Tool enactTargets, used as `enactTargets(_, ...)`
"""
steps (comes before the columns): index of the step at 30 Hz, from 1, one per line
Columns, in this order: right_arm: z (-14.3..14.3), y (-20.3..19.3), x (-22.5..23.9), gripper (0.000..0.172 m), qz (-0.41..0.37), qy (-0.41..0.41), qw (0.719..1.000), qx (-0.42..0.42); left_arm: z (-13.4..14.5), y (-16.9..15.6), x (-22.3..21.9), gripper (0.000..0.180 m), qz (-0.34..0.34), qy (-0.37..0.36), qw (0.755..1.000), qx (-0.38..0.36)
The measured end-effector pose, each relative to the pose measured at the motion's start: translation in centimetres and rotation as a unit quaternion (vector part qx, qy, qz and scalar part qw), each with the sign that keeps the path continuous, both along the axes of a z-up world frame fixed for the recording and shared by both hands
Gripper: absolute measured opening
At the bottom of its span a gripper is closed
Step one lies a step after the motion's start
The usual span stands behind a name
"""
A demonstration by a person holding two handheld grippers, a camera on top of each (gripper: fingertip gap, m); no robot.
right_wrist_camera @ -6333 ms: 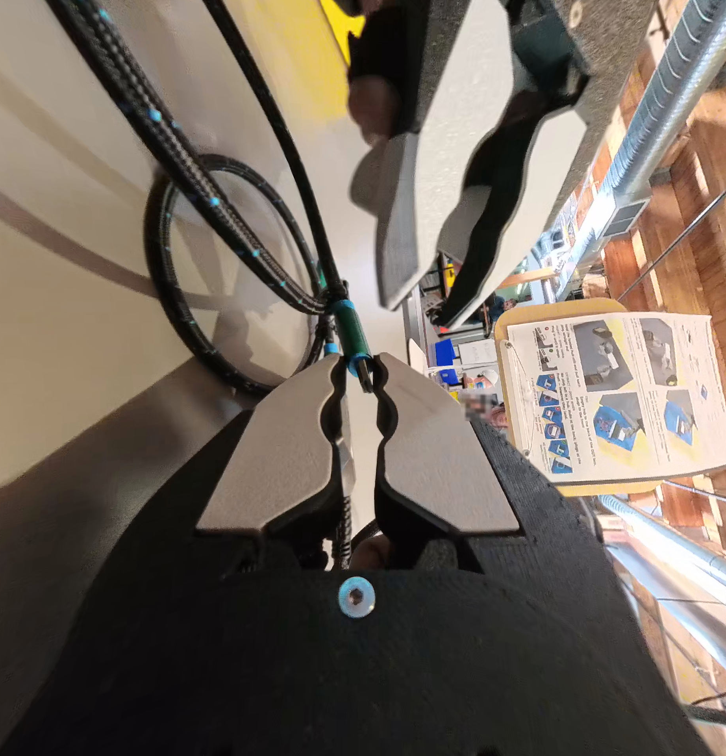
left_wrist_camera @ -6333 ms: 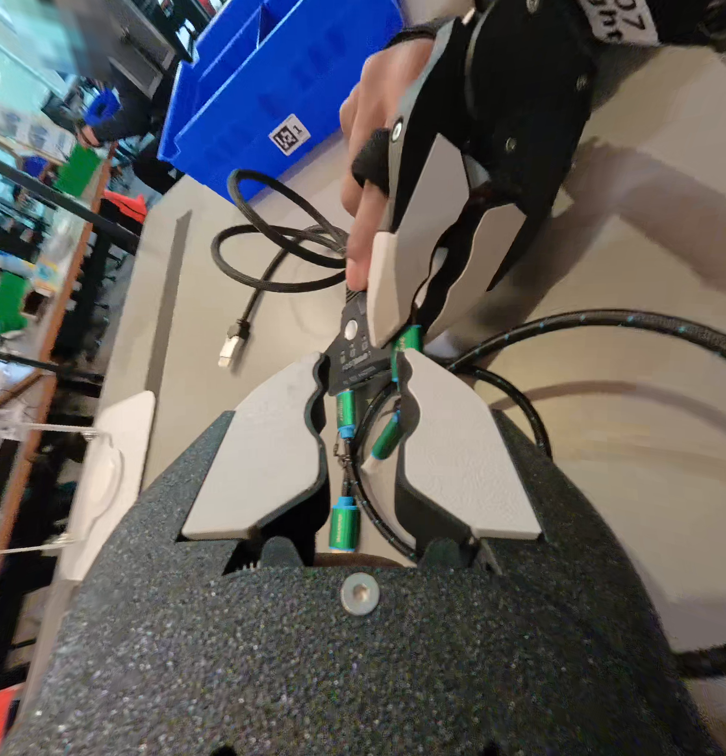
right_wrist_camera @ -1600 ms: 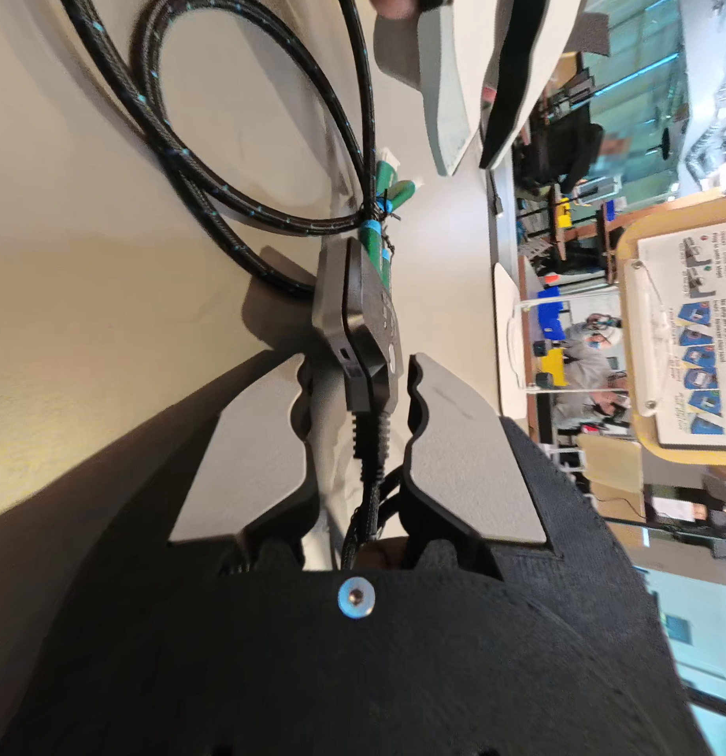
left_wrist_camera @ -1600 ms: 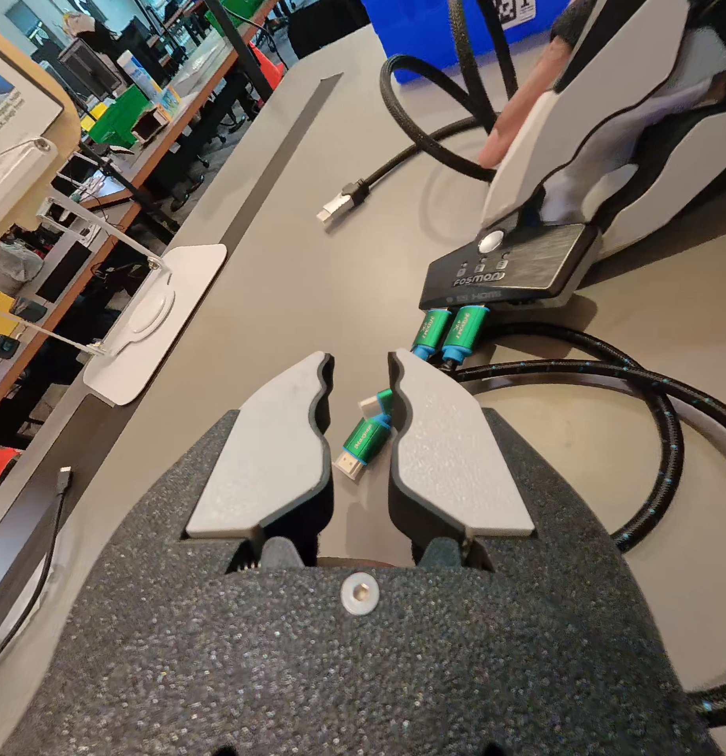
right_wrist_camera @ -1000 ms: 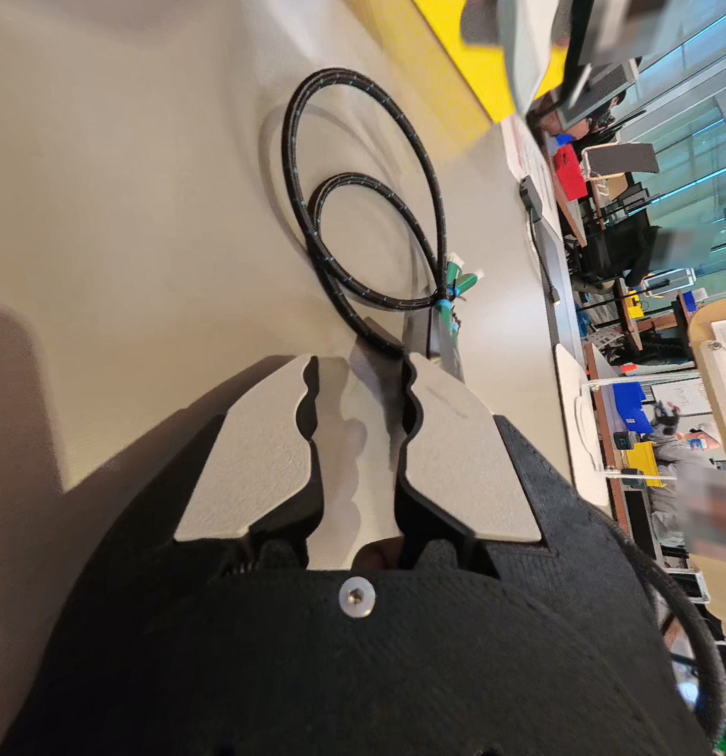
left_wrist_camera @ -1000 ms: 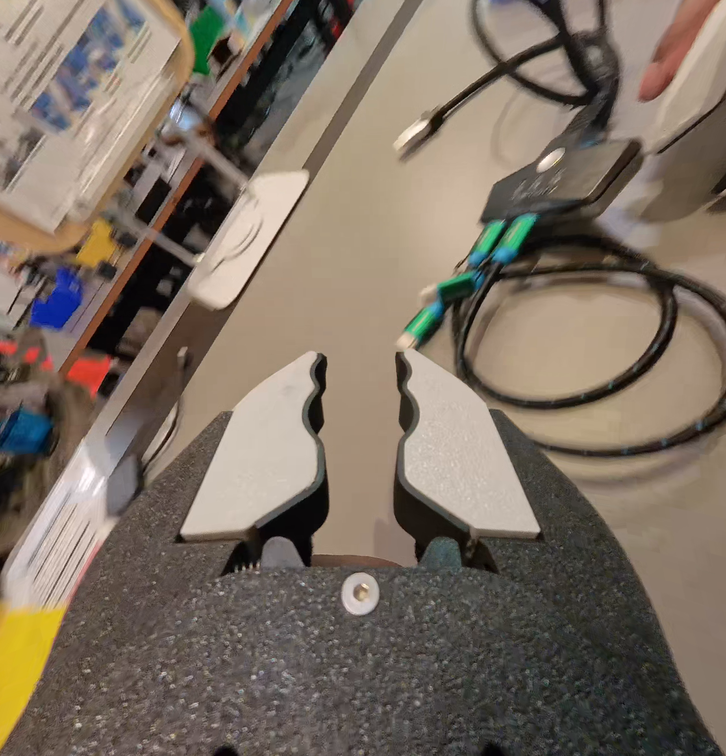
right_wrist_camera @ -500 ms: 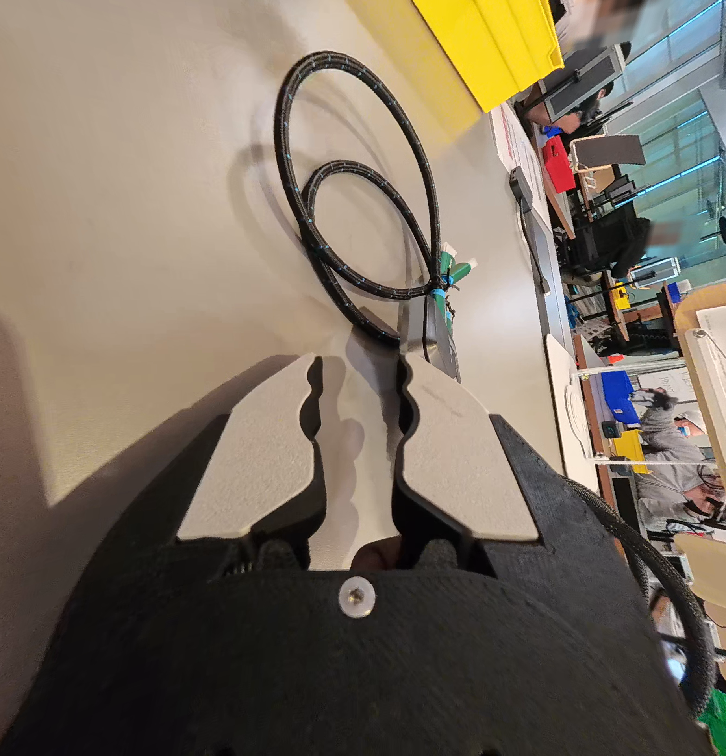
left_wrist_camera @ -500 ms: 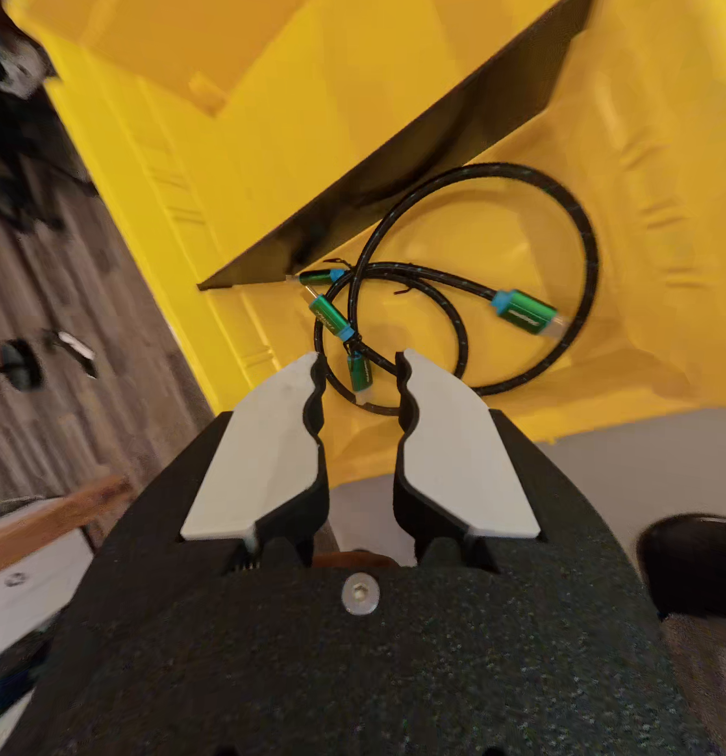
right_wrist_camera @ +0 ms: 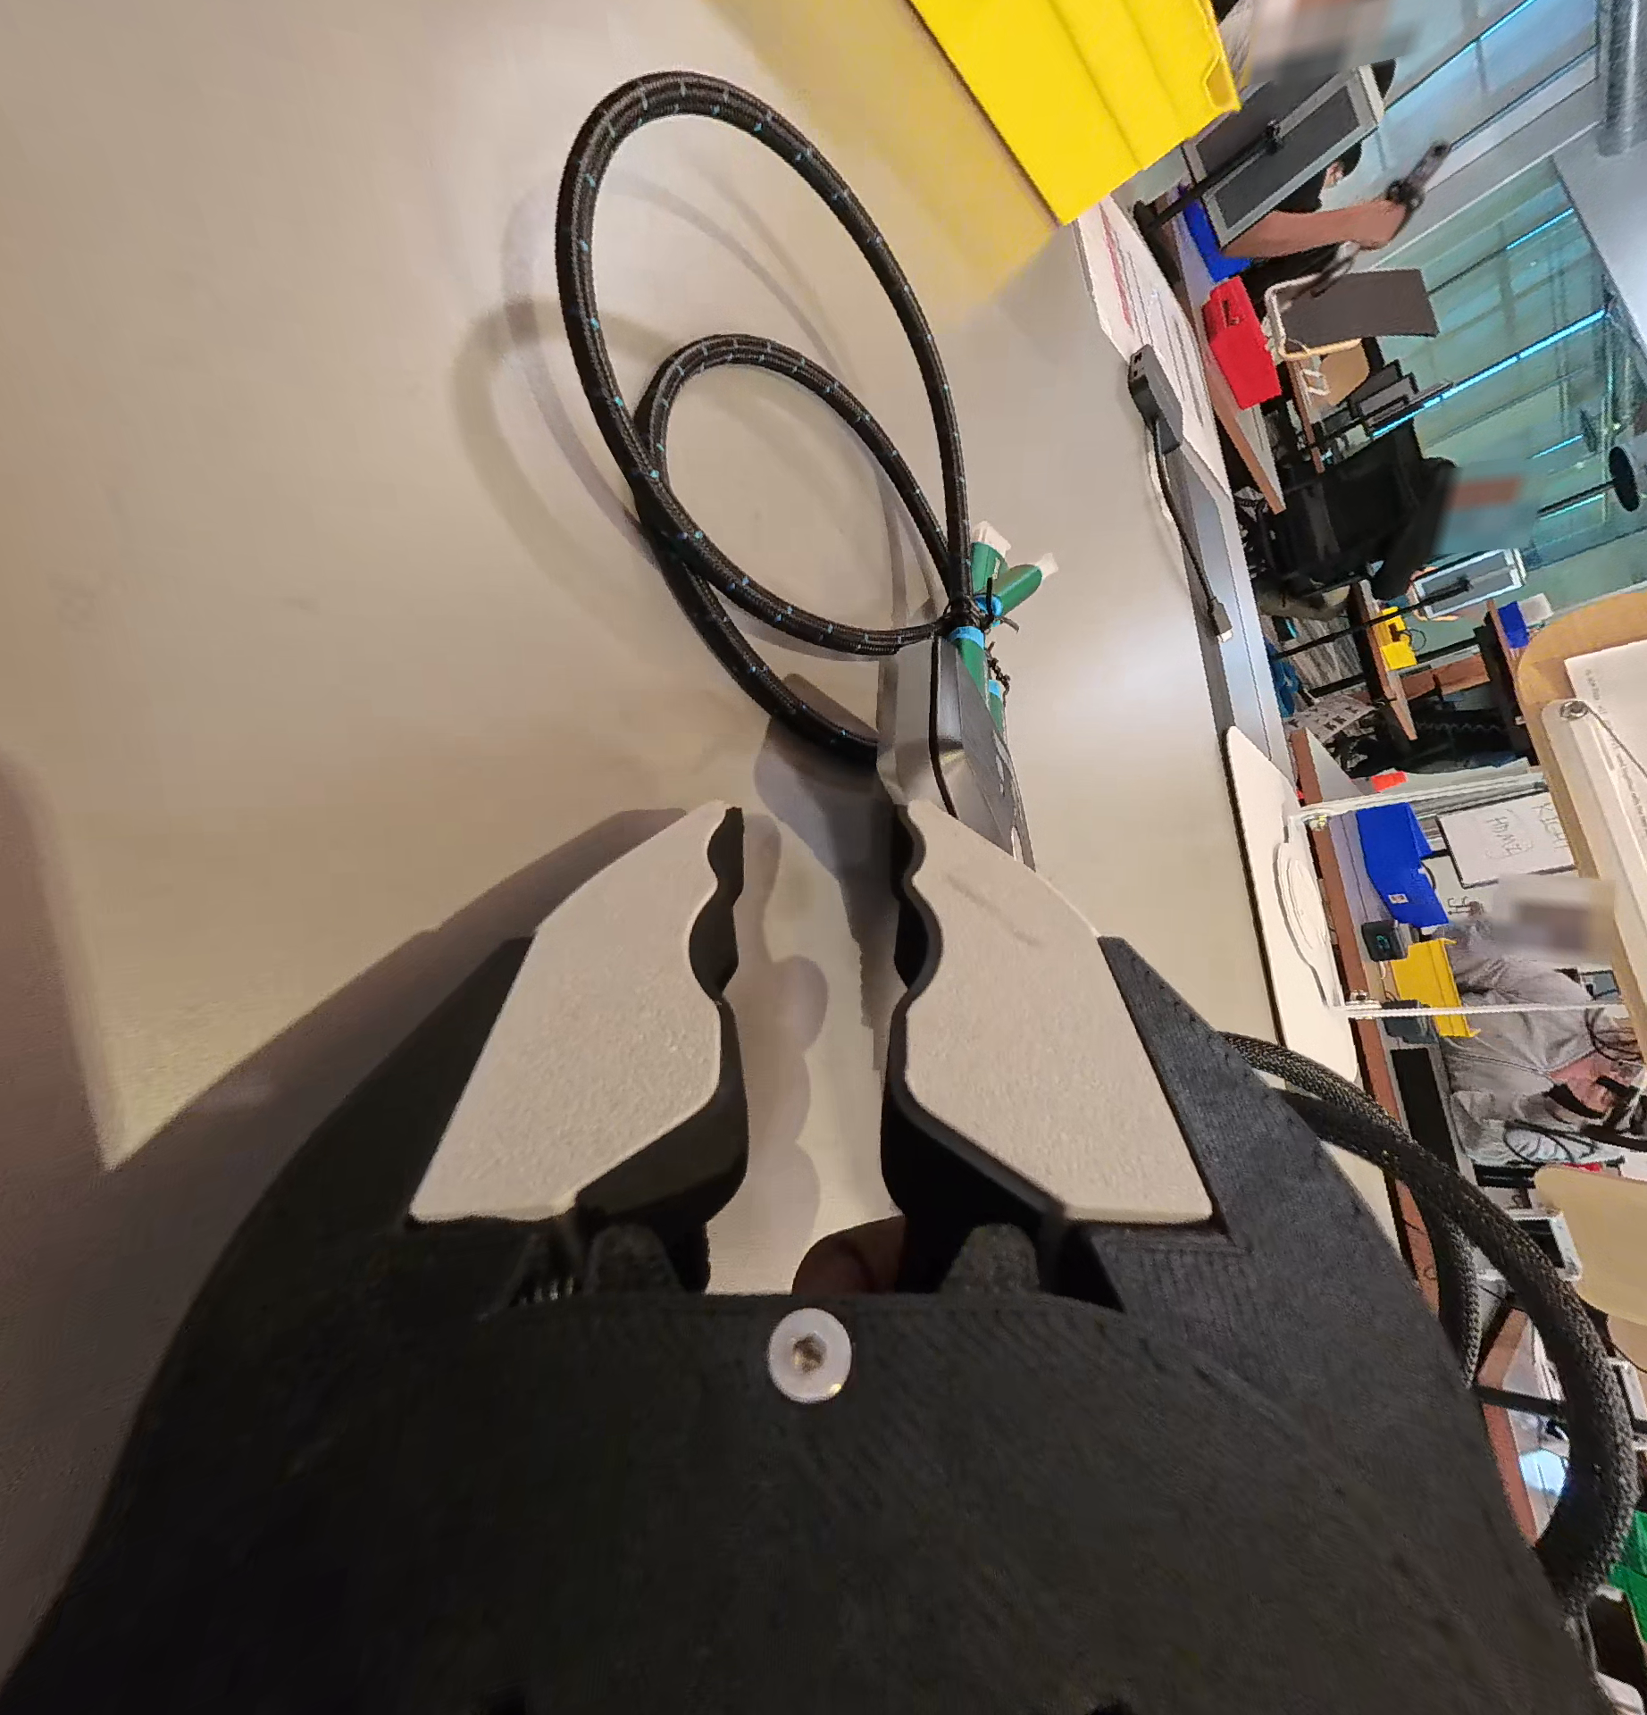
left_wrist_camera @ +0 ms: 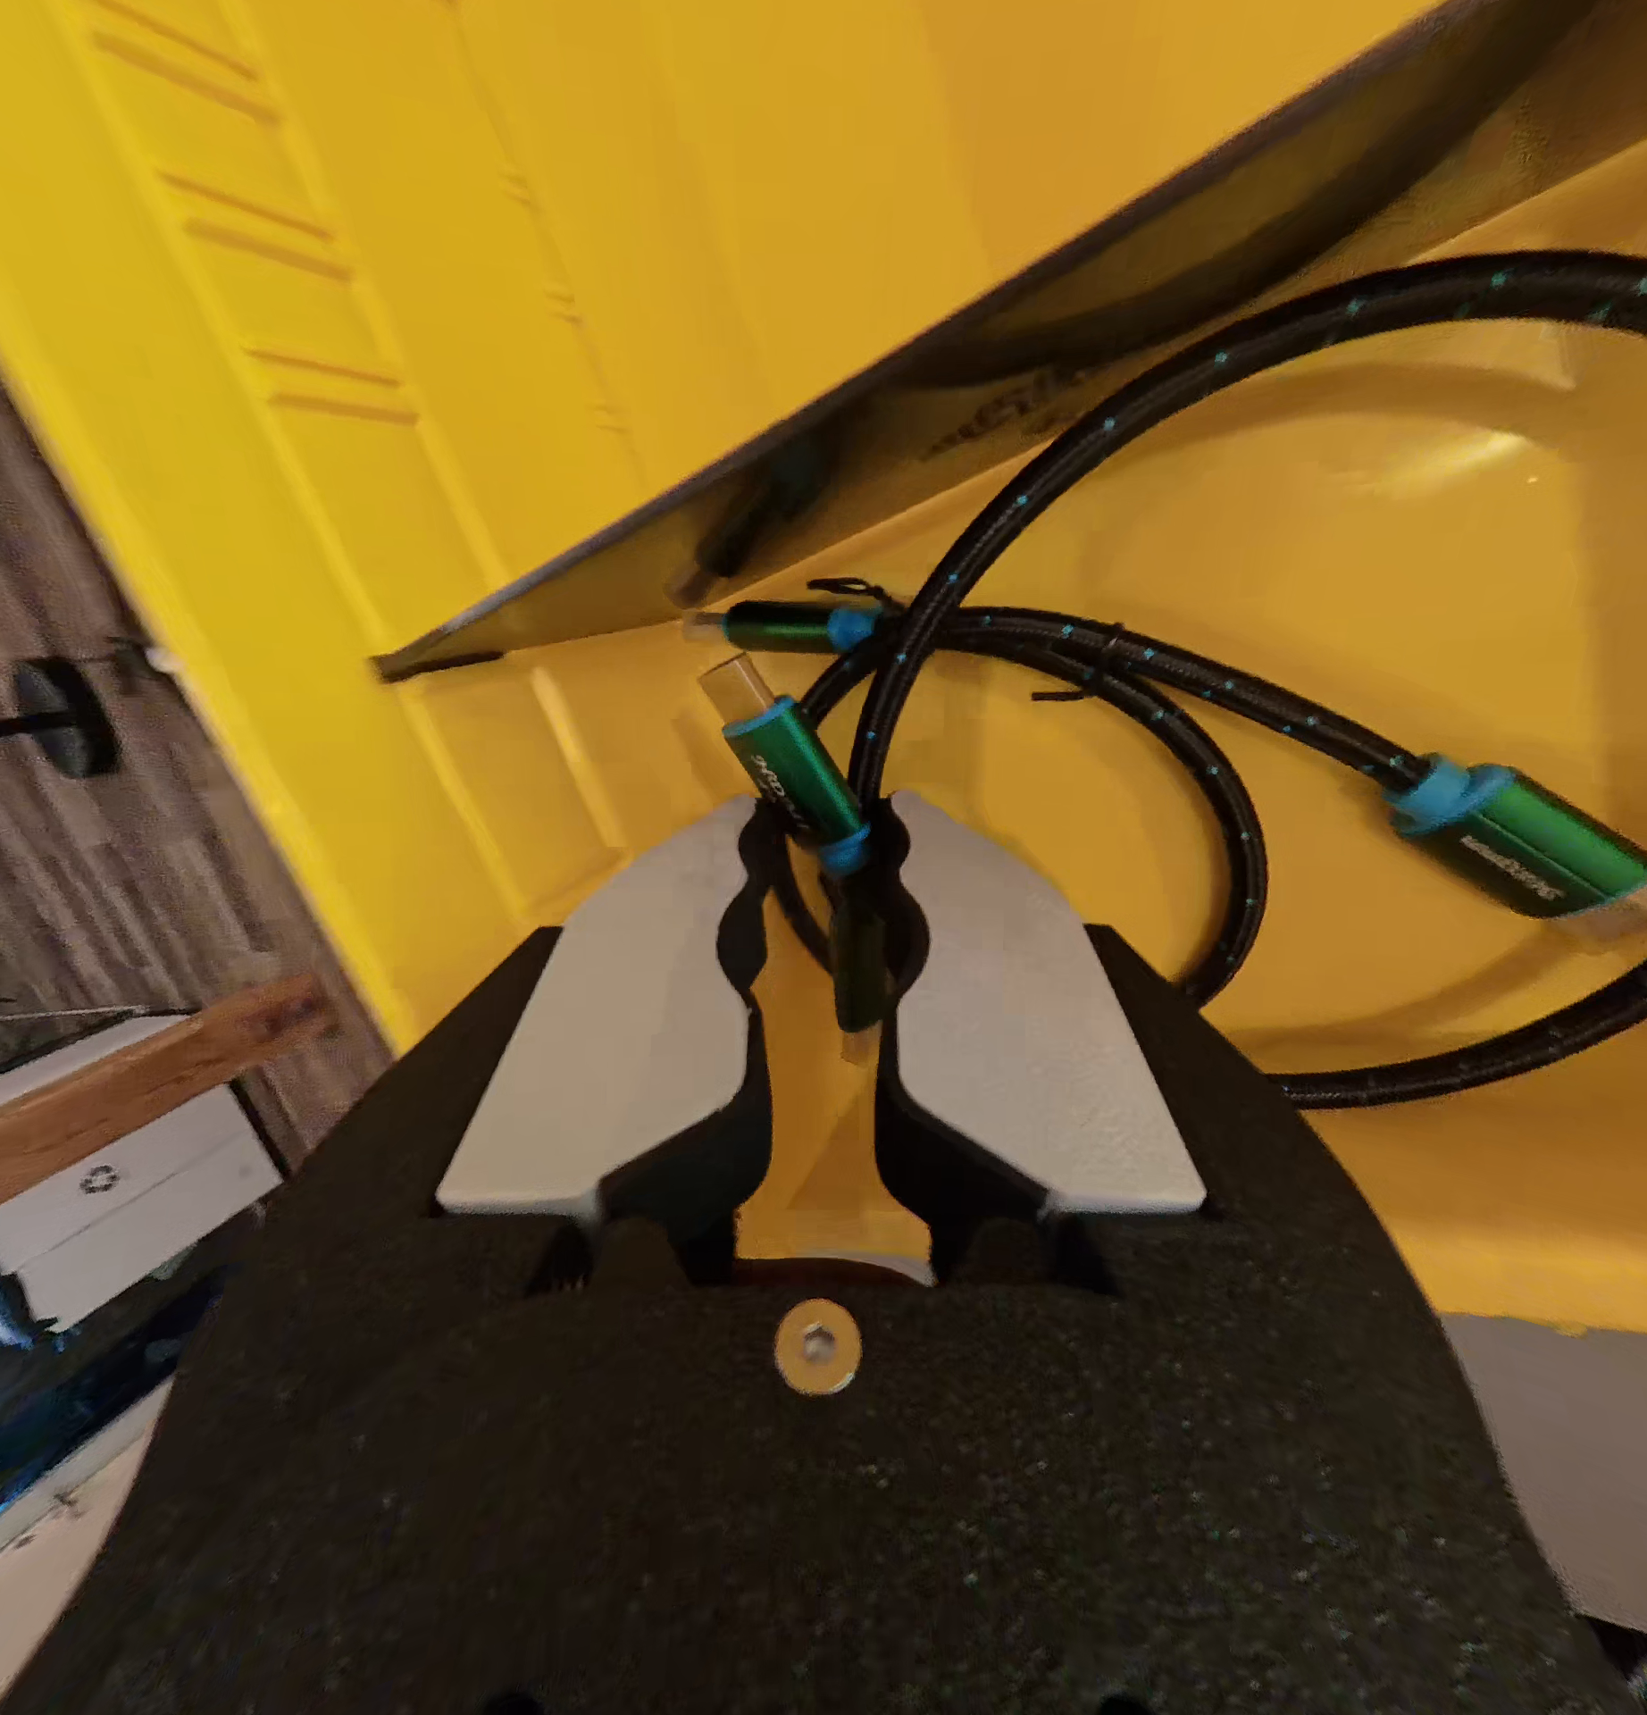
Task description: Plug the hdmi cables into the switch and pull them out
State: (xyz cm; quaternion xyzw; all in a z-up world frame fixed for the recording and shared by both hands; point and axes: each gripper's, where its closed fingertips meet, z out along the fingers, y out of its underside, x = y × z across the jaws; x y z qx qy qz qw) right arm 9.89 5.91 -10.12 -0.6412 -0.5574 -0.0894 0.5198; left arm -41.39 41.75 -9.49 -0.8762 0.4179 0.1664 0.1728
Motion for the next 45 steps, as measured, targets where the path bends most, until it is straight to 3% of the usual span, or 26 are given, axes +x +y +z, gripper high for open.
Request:
enactTargets(4, 0.0, -0.1, 0.1, 0.031, 0.0, -0.006, 1.0, 0.004, 5.8, -0.4, 0.7, 0.019, -0.025, 0.028, 0.995, 0.087)
enactTargets(8, 0.1, -0.1, 0.2, 0.032, -0.001, -0.011, 1.0, 0.01, 15.5, -2.6, 4.4, 0.018, -0.08, 0.02, 0.975, 0.206)
enactTargets(11, 0.6, 0.0, 0.2, 0.032, -0.003, -0.009, 1.0, 0.025, 22.0, -6.2, 9.8, 0.018, -0.157, -0.017, 0.952, 0.263)
enactTargets(14, 1.3, 0.3, 0.4, 0.033, -0.009, -0.017, 0.998, 0.053, 23.9, -10.7, 17.5, 0.017, -0.278, -0.066, 0.926, 0.246)
enactTargets(17, 1.8, 0.5, 0.5, 0.036, -0.015, -0.027, 0.997, 0.076, 20.5, -15.6, 26.2, 0.018, -0.411, -0.104, 0.888, 0.176)
enactTargets(21, 1.8, 0.7, 0.5, 0.038, -0.023, -0.041, 0.995, 0.091, 11.9, -22.0, 36.4, 0.017, -0.548, -0.12, 0.825, 0.074)
enactTargets(24, 1.8, 1.1, 0.5, 0.039, -0.032, -0.049, 0.993, 0.101, 5.7, -26.1, 41.6, 0.017, -0.613, -0.105, 0.783, 0.018)
enactTargets(28, 1.6, 1.8, 0.8, 0.041, -0.052, -0.07, 0.99, 0.111, 0.9, -28.6, 45.5, 0.017, -0.66, -0.067, 0.748, 0.012)
enactTargets(31, 1.3, 2.3, 1.0, 0.041, -0.06, -0.083, 0.989, 0.11, -0.8, -29.0, 46.4, 0.017, -0.676, -0.043, 0.735, 0.03)
enactTargets(35, 0.5, 3.0, 1.1, 0.042, -0.07, -0.105, 0.987, 0.096, -2.0, -28.6, 46.6, 0.017, -0.672, -0.027, 0.739, 0.04)
enactTargets(39, 0.3, 3.6, 1.1, 0.039, -0.075, -0.108, 0.988, 0.086, -2.0, -28.4, 47.0, 0.016, -0.679, -0.016, 0.73, 0.072)
enactTargets(42, 0.4, 4.0, 1.4, 0.024, -0.079, -0.105, 0.987, 0.091, -2.0, -28.3, 47.5, 0.016, -0.693, 0.0, 0.713, 0.112)
enactTargets(45, 0.6, 4.1, 1.6, 0.023, -0.074, -0.088, 0.989, 0.092, -1.8, -28.1, 47.9, 0.016, -0.701, 0.021, 0.696, 0.156)
